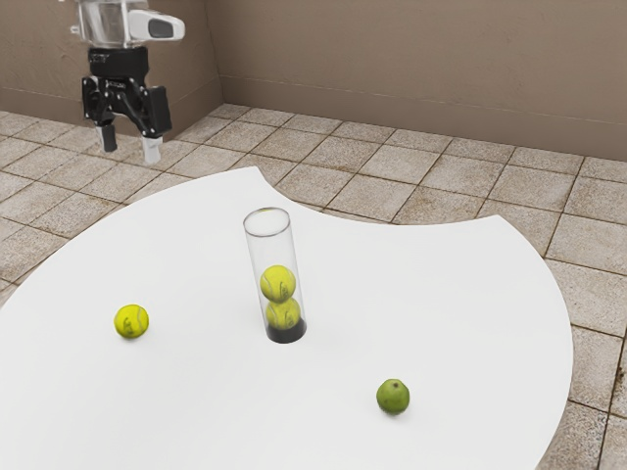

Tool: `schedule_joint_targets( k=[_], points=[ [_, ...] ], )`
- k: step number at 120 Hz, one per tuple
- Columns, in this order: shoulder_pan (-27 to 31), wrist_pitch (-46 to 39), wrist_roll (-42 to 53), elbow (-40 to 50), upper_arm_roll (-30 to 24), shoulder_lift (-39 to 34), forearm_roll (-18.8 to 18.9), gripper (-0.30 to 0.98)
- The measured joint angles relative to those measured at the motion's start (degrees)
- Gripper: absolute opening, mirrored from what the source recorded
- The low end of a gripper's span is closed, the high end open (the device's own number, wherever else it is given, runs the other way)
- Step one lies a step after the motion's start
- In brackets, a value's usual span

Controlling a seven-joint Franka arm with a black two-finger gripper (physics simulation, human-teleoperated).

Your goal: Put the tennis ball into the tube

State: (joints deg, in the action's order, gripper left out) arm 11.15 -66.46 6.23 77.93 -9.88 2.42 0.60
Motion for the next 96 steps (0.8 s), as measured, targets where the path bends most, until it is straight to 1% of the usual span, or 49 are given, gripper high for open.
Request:
schedule_joint_targets(
  k=[6,12,16,25,34,41,61,74,96],
  points=[
    [-0.11,-3.18,0.58,0.44,0.33,-0.01,0.09,0.69],
    [-0.88,-6.35,1.11,4.02,1.62,-1.31,0.17,0.69],
    [-1.77,-8.79,1.44,8.24,2.98,-3.05,0.17,0.69],
    [-3.71,-15.39,2.12,21.02,6.61,-7.62,0.13,0.68],
    [-1.28,-22.46,2.72,31.01,9.74,-9.20,0.11,0.68],
    [0.23,-27.91,3.13,36.03,11.53,-8.45,0.11,0.69],
    [0.05,-42.04,4.14,39.72,15.78,-0.17,0.10,0.69],
    [0.54,-50.80,4.66,42.15,17.00,3.65,-0.09,0.69],
    [0.01,-59.36,5.35,43.60,17.95,9.35,-2.49,0.69]
  ],
)
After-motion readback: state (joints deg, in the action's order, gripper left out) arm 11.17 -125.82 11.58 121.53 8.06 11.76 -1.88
